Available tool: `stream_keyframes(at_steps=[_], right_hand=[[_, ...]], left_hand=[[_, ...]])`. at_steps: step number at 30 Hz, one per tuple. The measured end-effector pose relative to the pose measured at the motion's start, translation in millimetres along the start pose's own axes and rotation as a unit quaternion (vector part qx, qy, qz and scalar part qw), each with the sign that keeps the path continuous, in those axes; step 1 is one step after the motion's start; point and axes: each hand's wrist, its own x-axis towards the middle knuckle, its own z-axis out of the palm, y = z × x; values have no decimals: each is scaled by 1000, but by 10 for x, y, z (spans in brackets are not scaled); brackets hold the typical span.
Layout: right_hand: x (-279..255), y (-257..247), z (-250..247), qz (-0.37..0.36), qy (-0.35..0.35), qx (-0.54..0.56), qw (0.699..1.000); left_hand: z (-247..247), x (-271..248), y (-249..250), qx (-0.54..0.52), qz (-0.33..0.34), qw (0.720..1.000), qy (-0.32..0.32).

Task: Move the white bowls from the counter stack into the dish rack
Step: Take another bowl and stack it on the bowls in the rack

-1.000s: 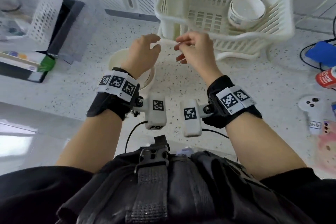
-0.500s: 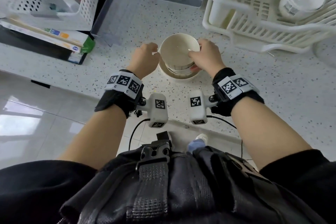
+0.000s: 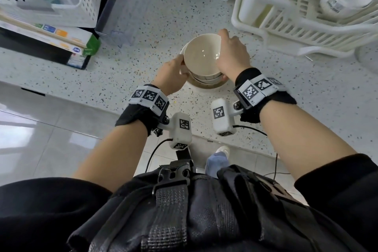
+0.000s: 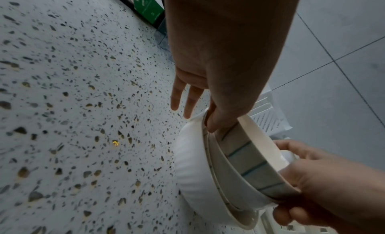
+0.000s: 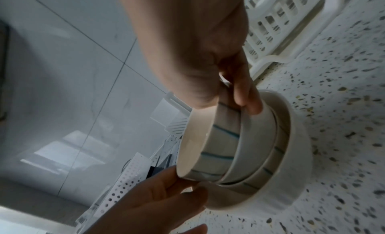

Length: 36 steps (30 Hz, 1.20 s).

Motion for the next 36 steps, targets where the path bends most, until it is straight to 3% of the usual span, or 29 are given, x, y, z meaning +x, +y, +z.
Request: stream_keyframes(at_steps=[5, 10, 13, 15, 17, 20, 25, 29, 36], right_hand=[[-21, -62, -76, -54, 23, -61, 996], [-70, -111, -178, -78, 31, -53, 995], [-156, -60, -202, -81, 55, 3, 995], [-213, 7, -224, -54, 71, 116, 989], [-261, 83, -265, -6, 86, 260, 962], [-353, 204, -368, 79, 73, 445, 889], [-421, 517, -542, 124, 63, 593, 793], [-444, 859, -741, 127, 92, 621, 768], [-377, 1648, -1137, 119, 182, 608, 764]], left_hand=[[34, -12, -22, -30, 15, 999, -7], [48, -7, -8, -46, 17, 999, 2], [62, -3, -1, -45, 15, 999, 3], [68, 3, 15, -49, 9, 999, 4], [63, 3, 60, -61, -5, 998, 15], [37, 0, 184, -60, -5, 997, 51], [-1, 43, 488, -47, 26, 993, 103], [97, 162, 903, -33, 82, 991, 96], [528, 471, 1889, -28, 168, 982, 77]])
